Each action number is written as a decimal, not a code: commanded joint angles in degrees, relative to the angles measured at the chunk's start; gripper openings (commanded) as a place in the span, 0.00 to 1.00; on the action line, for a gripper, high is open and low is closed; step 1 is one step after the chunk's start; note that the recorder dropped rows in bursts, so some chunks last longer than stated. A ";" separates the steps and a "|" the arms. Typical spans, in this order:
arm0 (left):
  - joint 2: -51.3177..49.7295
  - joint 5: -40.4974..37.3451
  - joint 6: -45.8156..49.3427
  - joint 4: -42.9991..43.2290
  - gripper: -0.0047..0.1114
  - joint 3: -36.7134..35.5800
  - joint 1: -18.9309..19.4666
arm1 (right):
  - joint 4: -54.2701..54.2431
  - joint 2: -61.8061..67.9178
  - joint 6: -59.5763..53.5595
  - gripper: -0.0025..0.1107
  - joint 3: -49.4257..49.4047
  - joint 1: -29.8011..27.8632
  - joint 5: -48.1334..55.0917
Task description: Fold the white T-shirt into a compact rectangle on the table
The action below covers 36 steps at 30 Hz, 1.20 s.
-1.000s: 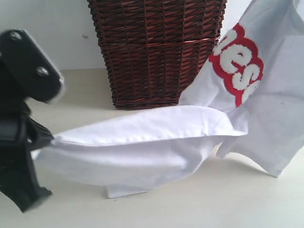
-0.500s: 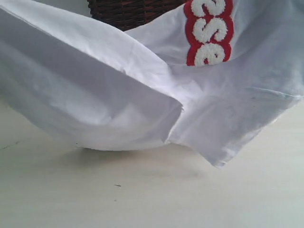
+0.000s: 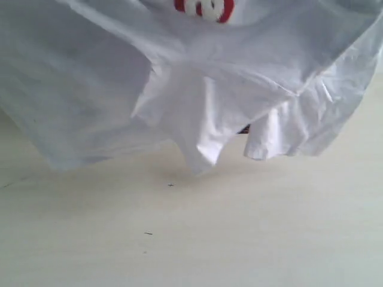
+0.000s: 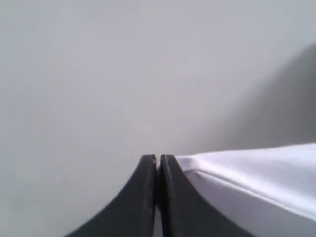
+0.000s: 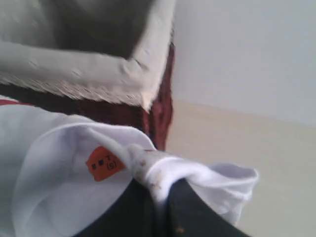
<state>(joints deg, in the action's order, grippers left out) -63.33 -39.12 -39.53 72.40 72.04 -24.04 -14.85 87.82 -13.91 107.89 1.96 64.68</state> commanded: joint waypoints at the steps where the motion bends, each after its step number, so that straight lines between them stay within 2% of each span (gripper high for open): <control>1: -0.04 0.24 11.02 -6.91 0.04 6.73 0.64 | -14.91 0.64 -10.44 0.02 1.18 -1.33 1.56; 2: -0.03 -0.46 16.57 -13.16 0.04 6.02 0.64 | -14.05 1.06 -10.44 0.02 1.18 -1.33 3.96; 3: 0.07 -2.55 26.22 -23.59 0.04 3.74 0.64 | -11.75 1.99 -9.63 0.02 0.56 -1.33 5.28; 6: 1.99 -7.22 32.40 -38.59 0.04 -5.38 0.64 | -8.18 1.04 -5.61 0.02 -6.58 -1.33 5.28; 8: 3.37 -14.82 32.40 -38.63 0.04 -13.28 0.64 | -0.42 -0.10 -2.05 0.02 -14.30 -1.33 5.28; 10: 5.15 -13.44 30.52 -40.83 0.04 -19.65 0.64 | 5.92 -0.47 3.29 0.02 -22.44 -1.33 5.28; 13: 7.28 -13.95 34.38 -49.49 0.04 -22.03 0.64 | 7.32 -1.53 3.56 0.02 -27.54 -1.33 5.28; 17: 7.79 -13.73 36.18 -50.40 0.04 -25.72 0.64 | 4.03 -1.67 2.29 0.03 -27.69 -1.33 5.28; 19: 7.57 -11.76 36.18 -51.84 0.04 -26.66 0.64 | 2.19 -1.67 0.50 0.09 -27.69 -1.33 1.26; 23: 7.57 -10.75 36.28 -52.38 0.04 -27.21 0.64 | 1.84 1.90 1.42 0.29 -27.69 -1.33 -6.73; 25: 7.57 -10.75 36.28 -52.38 0.04 -27.21 0.64 | 2.92 5.65 3.14 0.34 -27.69 -1.33 -8.01; 30: 7.57 -9.54 36.28 -52.31 0.04 -27.21 0.64 | 1.44 16.26 3.28 0.44 -26.88 -1.33 -4.11; 36: 7.57 -7.89 36.18 -52.78 0.04 -27.21 0.64 | -8.78 13.73 -4.05 0.44 -26.44 -1.33 3.32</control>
<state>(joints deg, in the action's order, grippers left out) -55.95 -48.05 -3.24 20.20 44.86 -23.40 -18.64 104.67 -14.45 80.50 0.92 63.95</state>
